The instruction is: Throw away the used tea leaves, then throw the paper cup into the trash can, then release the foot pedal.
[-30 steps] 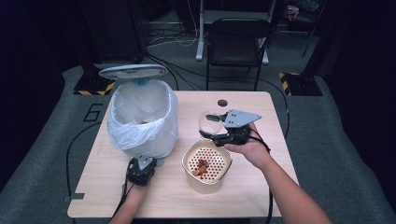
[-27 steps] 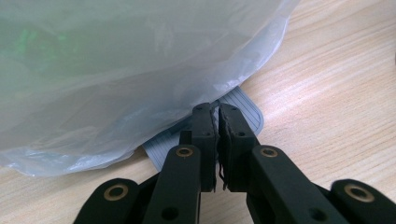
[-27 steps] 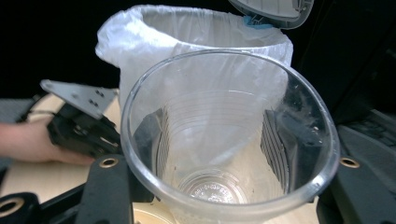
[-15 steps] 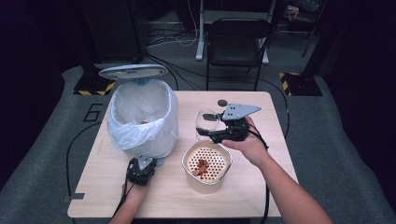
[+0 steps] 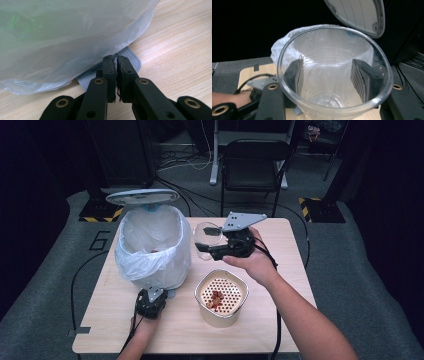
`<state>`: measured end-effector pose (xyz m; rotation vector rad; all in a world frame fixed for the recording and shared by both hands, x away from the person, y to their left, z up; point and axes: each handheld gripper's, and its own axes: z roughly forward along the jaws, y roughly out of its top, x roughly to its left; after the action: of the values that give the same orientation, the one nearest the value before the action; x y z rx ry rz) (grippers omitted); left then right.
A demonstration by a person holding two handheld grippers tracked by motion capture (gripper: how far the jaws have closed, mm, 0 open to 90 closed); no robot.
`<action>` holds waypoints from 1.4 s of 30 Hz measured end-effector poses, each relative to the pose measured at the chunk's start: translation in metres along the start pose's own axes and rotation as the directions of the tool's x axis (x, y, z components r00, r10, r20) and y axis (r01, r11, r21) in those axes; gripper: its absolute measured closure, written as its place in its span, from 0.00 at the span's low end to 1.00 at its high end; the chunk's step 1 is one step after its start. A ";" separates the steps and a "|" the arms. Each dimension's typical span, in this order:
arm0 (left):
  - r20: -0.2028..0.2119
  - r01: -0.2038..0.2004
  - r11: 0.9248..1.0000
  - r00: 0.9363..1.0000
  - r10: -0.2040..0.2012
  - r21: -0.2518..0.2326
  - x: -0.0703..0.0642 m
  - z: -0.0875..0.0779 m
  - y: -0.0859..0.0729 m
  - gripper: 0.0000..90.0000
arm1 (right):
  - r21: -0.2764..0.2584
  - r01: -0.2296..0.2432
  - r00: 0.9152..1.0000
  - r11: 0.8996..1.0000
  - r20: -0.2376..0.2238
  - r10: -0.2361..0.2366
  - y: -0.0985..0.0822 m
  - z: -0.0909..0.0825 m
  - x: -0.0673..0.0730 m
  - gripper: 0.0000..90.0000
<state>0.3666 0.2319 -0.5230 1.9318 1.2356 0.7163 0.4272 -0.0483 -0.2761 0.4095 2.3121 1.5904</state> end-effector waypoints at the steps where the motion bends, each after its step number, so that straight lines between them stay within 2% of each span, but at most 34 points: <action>1: -0.002 0.001 1.000 1.000 -0.001 0.000 0.000 0.000 0.000 0.95 | 0.001 -0.003 1.000 1.000 -0.002 0.003 0.003 0.002 0.001 0.48; 5: -0.005 -0.008 1.000 1.000 0.008 0.001 0.001 0.000 0.000 0.95 | 0.014 0.000 1.000 1.000 -0.005 0.000 0.018 0.012 0.003 0.49; 6: -0.014 -0.031 1.000 0.999 0.031 0.003 0.002 -0.001 0.001 0.95 | 0.017 -0.003 1.000 1.000 -0.005 0.003 0.022 0.014 0.004 0.49; 9: -0.012 -0.028 1.000 1.000 0.028 0.003 0.002 -0.001 0.001 0.95 | 0.022 -0.035 0.999 0.999 -0.017 0.036 0.034 0.018 0.004 0.49; 16: -0.018 -0.035 0.999 0.999 0.035 0.006 0.003 -0.001 0.001 0.95 | 0.024 -0.059 0.998 0.998 -0.014 0.060 0.052 0.033 0.004 0.49; 26: -0.015 -0.033 0.999 0.999 0.033 0.008 0.003 -0.001 0.001 0.95 | 0.053 -0.068 0.998 0.996 -0.010 0.069 0.055 0.079 0.005 0.48; 30: -0.017 -0.034 0.999 0.999 0.034 0.009 0.003 -0.001 0.001 0.95 | 0.062 -0.104 0.995 0.993 -0.001 0.104 0.054 0.098 0.005 0.48; 35: -0.016 -0.036 0.999 0.999 0.036 0.011 0.003 -0.002 0.001 0.95 | 0.075 -0.108 0.994 0.991 0.008 0.107 0.052 0.113 0.006 0.47; 37: -0.016 -0.035 0.999 0.999 0.035 0.011 0.002 -0.002 0.001 0.95 | 0.065 -0.111 0.994 0.992 0.020 0.110 0.051 0.118 0.006 0.47; 42: -0.017 -0.036 0.999 0.999 0.036 0.011 0.003 -0.002 0.001 0.95 | 0.072 -0.135 0.991 0.988 0.028 0.133 0.048 0.133 0.007 0.46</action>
<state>0.3670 0.2344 -0.5209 1.9651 1.2200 0.7470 0.4775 0.0835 -0.2766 0.6096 2.3755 1.5540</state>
